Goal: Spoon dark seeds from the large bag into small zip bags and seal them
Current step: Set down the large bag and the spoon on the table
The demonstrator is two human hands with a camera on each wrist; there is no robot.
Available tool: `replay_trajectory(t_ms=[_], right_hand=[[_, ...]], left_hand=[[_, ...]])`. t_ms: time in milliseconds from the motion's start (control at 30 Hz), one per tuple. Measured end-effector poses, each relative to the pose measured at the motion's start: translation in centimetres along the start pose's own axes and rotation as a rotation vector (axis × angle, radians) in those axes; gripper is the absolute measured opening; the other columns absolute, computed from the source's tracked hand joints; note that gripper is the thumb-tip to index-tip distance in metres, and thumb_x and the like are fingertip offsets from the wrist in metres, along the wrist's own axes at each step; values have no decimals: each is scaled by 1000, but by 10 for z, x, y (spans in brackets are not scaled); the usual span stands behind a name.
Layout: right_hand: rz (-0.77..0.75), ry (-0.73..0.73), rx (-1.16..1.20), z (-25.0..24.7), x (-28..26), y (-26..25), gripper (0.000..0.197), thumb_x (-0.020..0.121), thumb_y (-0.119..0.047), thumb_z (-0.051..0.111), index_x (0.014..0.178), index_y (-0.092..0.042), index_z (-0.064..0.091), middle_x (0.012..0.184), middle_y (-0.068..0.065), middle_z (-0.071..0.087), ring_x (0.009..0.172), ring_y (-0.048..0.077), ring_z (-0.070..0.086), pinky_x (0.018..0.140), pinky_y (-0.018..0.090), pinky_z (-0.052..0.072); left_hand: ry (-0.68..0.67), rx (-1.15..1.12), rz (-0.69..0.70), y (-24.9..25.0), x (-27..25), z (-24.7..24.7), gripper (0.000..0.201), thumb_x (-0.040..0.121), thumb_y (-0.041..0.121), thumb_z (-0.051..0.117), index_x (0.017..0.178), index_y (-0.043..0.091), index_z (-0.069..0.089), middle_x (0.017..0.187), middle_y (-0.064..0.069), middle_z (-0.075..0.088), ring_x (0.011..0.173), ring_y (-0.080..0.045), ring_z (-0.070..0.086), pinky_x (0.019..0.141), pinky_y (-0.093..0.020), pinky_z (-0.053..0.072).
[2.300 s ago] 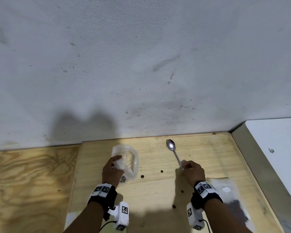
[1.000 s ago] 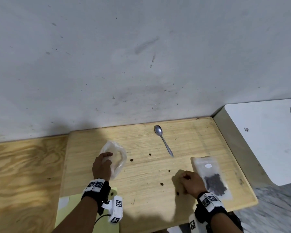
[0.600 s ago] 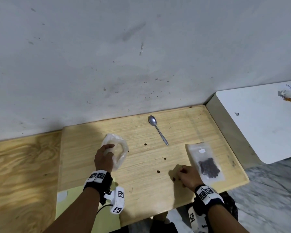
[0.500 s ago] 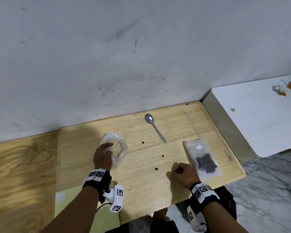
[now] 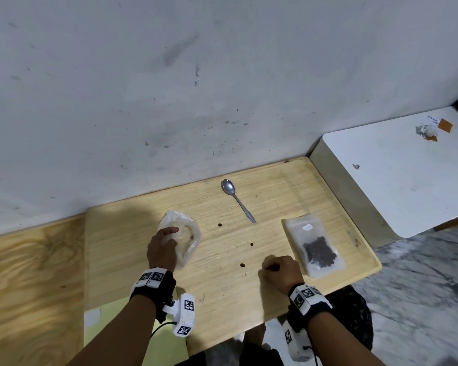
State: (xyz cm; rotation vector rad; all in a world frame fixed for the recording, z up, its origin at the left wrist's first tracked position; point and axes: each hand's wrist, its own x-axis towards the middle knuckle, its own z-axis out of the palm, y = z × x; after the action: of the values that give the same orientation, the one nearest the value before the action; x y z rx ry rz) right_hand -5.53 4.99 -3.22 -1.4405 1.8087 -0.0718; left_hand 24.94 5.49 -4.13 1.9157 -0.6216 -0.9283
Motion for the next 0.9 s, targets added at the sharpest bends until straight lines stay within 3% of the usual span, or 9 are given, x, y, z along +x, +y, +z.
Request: replay_trajectory(t_ms=[67, 133, 200, 300, 400, 500, 567, 767, 900], right_hand=[[108, 0, 353, -4, 2, 2, 20, 81, -4, 69, 72, -19, 79, 86, 7, 75, 82, 22, 67, 78, 31, 54], [223, -40, 719, -8, 4, -3, 24, 86, 2, 56, 76, -2, 77, 73, 18, 68, 61, 27, 58, 57, 31, 48], [300, -56, 863, -15, 6, -16, 28, 85, 5, 46, 70, 3, 70, 65, 18, 60, 52, 24, 49, 49, 28, 39], [337, -8, 778, -17, 21, -27, 23, 81, 0, 48, 60, -5, 56, 56, 14, 53, 49, 25, 46, 51, 33, 36], [244, -3, 534, -13, 33, -40, 22, 76, -9, 57, 54, -10, 58, 57, 8, 55, 57, 26, 49, 60, 34, 39], [100, 4, 263, -5, 38, -50, 6, 78, -19, 66, 79, -14, 69, 76, -2, 65, 77, 21, 58, 72, 27, 44], [55, 46, 112, 2, 40, -54, 14, 76, -25, 67, 87, -17, 64, 80, -8, 65, 79, 16, 59, 70, 23, 42], [10, 116, 196, 14, 42, -46, 4, 82, -9, 64, 81, -13, 63, 81, 2, 70, 81, 21, 67, 74, 27, 56], [-17, 45, 108, 14, 44, -45, 6, 88, -12, 62, 85, -17, 62, 86, 2, 69, 84, 19, 65, 68, 16, 46]], left_hand=[[4, 12, -2, 1, 0, 1, 34, 76, -1, 55, 88, 26, 71, 110, -2, 68, 102, -25, 59, 90, -41, 47], [4, 10, -2, 3, 1, 4, 34, 76, -1, 55, 88, 27, 71, 110, -2, 68, 101, -26, 59, 89, -40, 48], [2, -2, -10, 7, 1, 7, 34, 76, 0, 55, 88, 27, 71, 109, -1, 68, 101, -26, 60, 88, -40, 48], [-3, -2, -6, 11, 1, 13, 35, 76, -2, 53, 89, 25, 71, 107, -1, 69, 99, -25, 60, 86, -39, 47], [-13, -7, 3, 12, 2, 19, 37, 75, -3, 51, 90, 24, 71, 108, 1, 69, 101, -24, 60, 90, -40, 47], [-18, 0, 14, 13, 3, 25, 39, 74, -3, 50, 89, 25, 72, 106, 5, 69, 102, -24, 60, 93, -43, 48], [-21, -2, 3, 13, 5, 28, 39, 74, -5, 50, 90, 23, 72, 105, 5, 69, 103, -24, 61, 93, -42, 49], [-29, -13, -36, 14, 9, 35, 40, 74, -7, 50, 89, 21, 72, 105, 5, 69, 106, -22, 61, 95, -40, 49], [-36, -27, -55, 14, 7, 36, 40, 75, -6, 50, 87, 25, 72, 105, 9, 69, 104, -22, 62, 94, -40, 49]])
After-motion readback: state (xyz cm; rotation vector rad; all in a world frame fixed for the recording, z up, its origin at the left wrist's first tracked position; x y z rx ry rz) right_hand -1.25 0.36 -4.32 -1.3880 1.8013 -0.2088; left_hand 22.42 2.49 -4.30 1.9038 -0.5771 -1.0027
